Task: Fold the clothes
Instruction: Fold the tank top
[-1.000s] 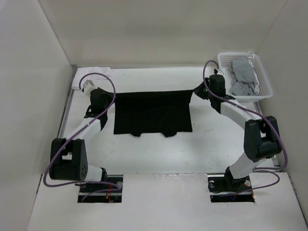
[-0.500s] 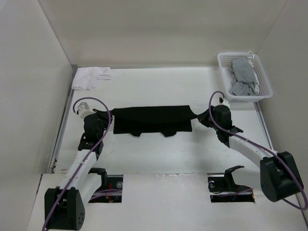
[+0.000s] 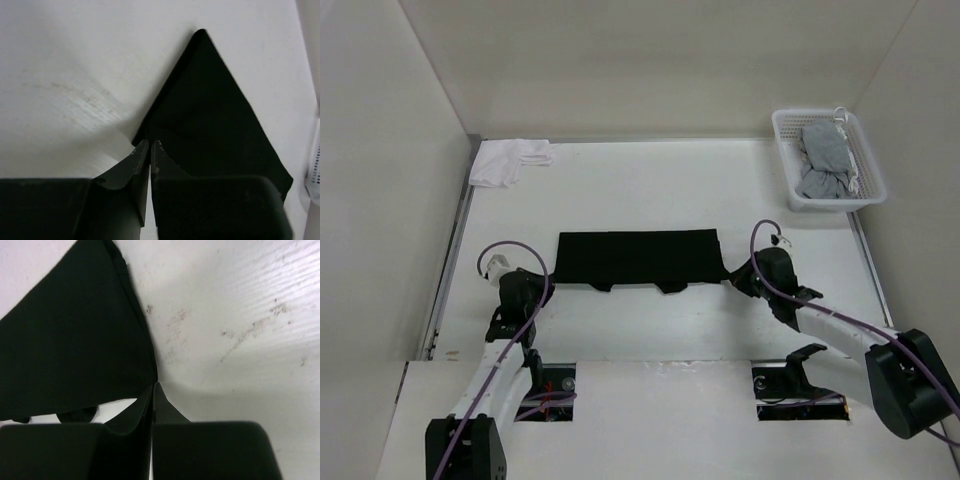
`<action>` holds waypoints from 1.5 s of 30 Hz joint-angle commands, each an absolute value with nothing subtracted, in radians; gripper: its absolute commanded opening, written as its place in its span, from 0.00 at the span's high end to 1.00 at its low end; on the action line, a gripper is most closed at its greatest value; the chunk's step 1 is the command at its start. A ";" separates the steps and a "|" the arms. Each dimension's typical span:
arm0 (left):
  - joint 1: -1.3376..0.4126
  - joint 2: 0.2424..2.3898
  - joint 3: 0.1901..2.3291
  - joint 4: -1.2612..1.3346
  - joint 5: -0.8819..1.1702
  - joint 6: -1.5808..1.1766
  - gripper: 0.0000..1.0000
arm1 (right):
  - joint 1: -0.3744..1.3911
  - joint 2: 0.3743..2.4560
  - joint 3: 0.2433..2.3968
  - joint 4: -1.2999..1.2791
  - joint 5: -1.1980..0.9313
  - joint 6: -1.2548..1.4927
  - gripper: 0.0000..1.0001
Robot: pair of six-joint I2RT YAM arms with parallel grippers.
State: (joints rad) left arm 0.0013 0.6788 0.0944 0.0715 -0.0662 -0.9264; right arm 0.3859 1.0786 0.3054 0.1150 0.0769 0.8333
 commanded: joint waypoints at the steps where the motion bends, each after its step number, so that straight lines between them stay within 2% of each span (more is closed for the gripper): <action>1: 0.030 0.678 0.071 0.081 -0.052 -0.962 0.94 | 0.422 1.060 0.301 0.098 0.101 0.874 0.99; 2: 0.036 0.681 0.069 0.083 -0.049 -0.965 0.91 | 0.441 1.063 0.305 0.092 0.100 0.877 0.96; 4: 0.065 0.686 0.089 0.080 -0.043 -0.956 0.81 | 0.461 1.054 0.314 0.063 0.104 0.880 0.85; 5: 0.085 0.675 0.101 0.077 -0.031 -0.953 0.77 | 0.464 1.036 0.318 0.049 0.106 0.881 0.75; 7: 0.114 0.643 0.126 0.061 -0.011 -0.951 0.76 | 0.464 0.994 0.318 0.038 0.120 0.874 0.60; 9: 0.123 0.614 0.152 0.045 -0.005 -0.943 0.76 | 0.438 0.968 0.316 0.043 0.135 0.865 0.51; 11: 0.093 0.600 0.179 0.049 -0.020 -0.940 0.76 | 0.400 0.997 0.336 0.067 0.126 0.847 0.44; 15: -0.051 0.661 0.228 0.096 -0.093 -0.943 0.77 | 0.392 1.158 0.374 0.178 0.065 0.842 0.42; 18: -0.174 0.707 0.241 0.162 -0.153 -0.945 0.77 | 0.377 1.273 0.383 0.277 0.009 0.862 0.44; 24: -0.333 0.775 0.262 0.254 -0.238 -0.931 0.77 | 0.369 1.394 0.394 0.380 -0.064 0.946 0.60; 27: -0.363 0.807 0.270 0.293 -0.248 -0.925 0.77 | 0.369 1.439 0.396 0.413 -0.060 0.992 0.71; 30: -0.377 0.834 0.278 0.324 -0.244 -0.925 0.77 | 0.369 1.466 0.379 0.472 -0.058 1.031 0.90; 33: -0.390 0.845 0.284 0.333 -0.239 -0.928 0.77 | 0.369 1.384 0.335 0.496 0.012 1.049 0.97; 38: -0.435 0.856 0.296 0.342 -0.248 -0.936 0.77 | 0.380 1.097 0.284 0.346 0.112 0.971 1.00; 42: -0.475 0.888 0.307 0.367 -0.252 -0.943 0.77 | 0.399 0.893 0.363 0.117 0.182 0.878 1.00; 45: -0.484 0.894 0.307 0.383 -0.255 -0.953 0.77 | 0.468 0.857 0.461 0.040 0.222 0.816 0.99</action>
